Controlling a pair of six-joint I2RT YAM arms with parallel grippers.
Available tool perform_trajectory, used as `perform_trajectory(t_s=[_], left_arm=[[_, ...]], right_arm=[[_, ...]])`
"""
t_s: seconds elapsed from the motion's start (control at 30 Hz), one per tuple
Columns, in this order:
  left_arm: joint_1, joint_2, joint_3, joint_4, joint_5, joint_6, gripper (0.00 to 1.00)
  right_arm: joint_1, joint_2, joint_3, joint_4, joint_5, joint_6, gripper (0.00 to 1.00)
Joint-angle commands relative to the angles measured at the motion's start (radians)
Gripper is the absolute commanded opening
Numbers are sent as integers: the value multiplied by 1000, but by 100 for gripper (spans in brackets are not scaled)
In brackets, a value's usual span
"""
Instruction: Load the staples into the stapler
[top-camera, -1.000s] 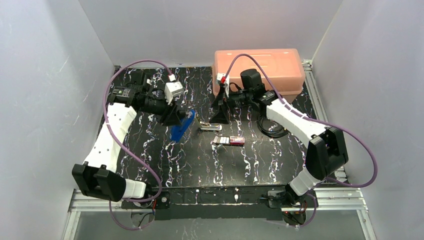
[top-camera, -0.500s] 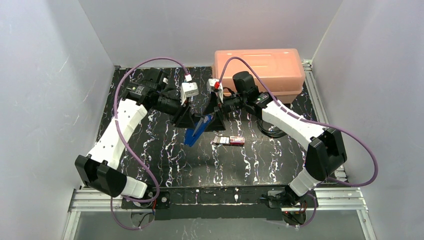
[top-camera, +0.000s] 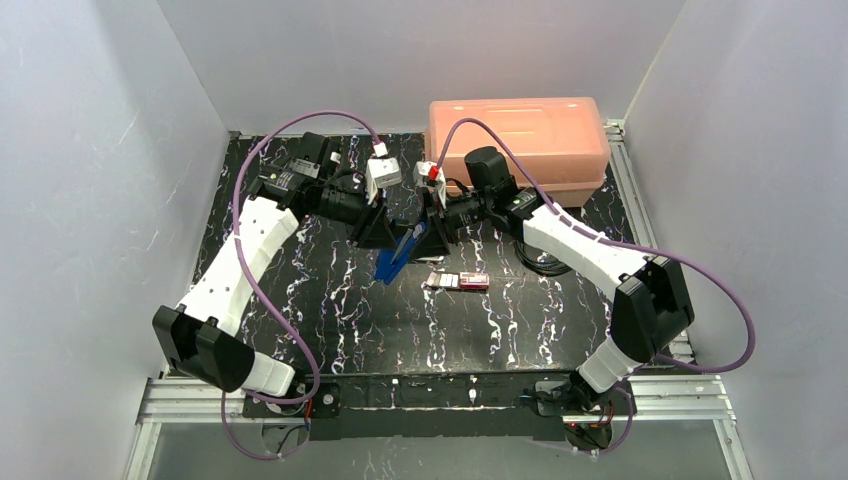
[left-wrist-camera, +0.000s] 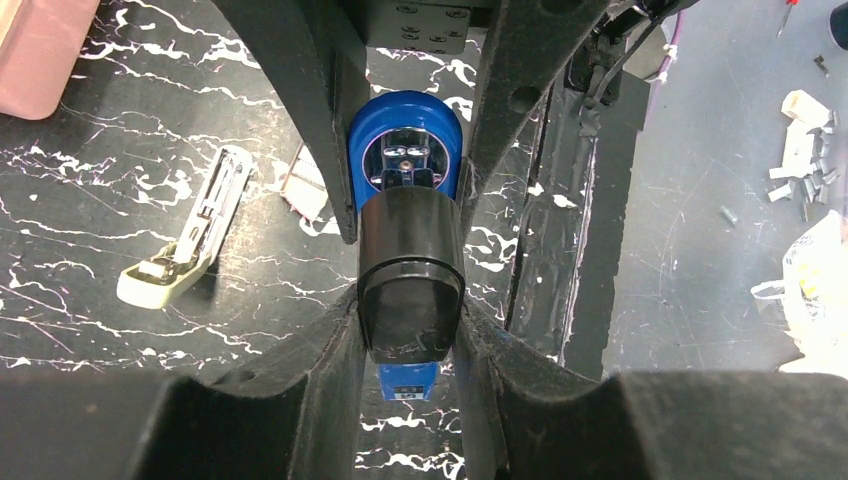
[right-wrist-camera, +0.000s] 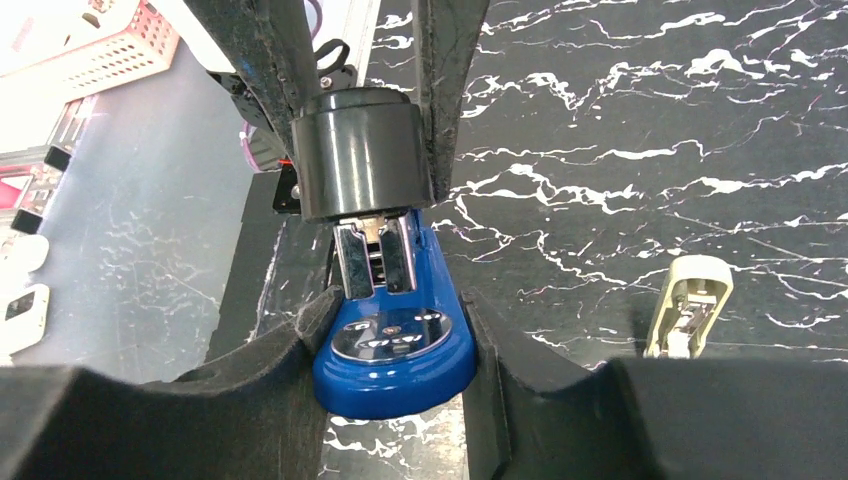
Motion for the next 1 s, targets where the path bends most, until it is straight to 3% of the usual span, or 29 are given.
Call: perform_trajectory(t_s=[0.0, 0.07, 0.2, 0.4, 0.53, 0.73, 0.97], left_arm=[[-5, -11, -10, 21, 58, -20, 0], [-6, -7, -12, 24, 57, -21, 0], [-5, 6, -11, 25, 59, -20, 0], [-6, 15, -11, 25, 62, -17, 0], [-5, 15, -12, 25, 60, -15, 0], [-3, -13, -29, 63, 35, -17, 0], [76, -63, -83, 199, 77, -89, 0]], right_arm=[[5, -37, -1, 63, -15, 31, 43], [6, -36, -1, 69, -19, 38, 41], [5, -35, -9, 85, -28, 52, 54], [5, -34, -17, 89, -30, 51, 61], [5, -31, -24, 92, -22, 50, 46], [-24, -50, -51, 127, 22, 86, 1], [-167, -120, -162, 362, 33, 313, 1]])
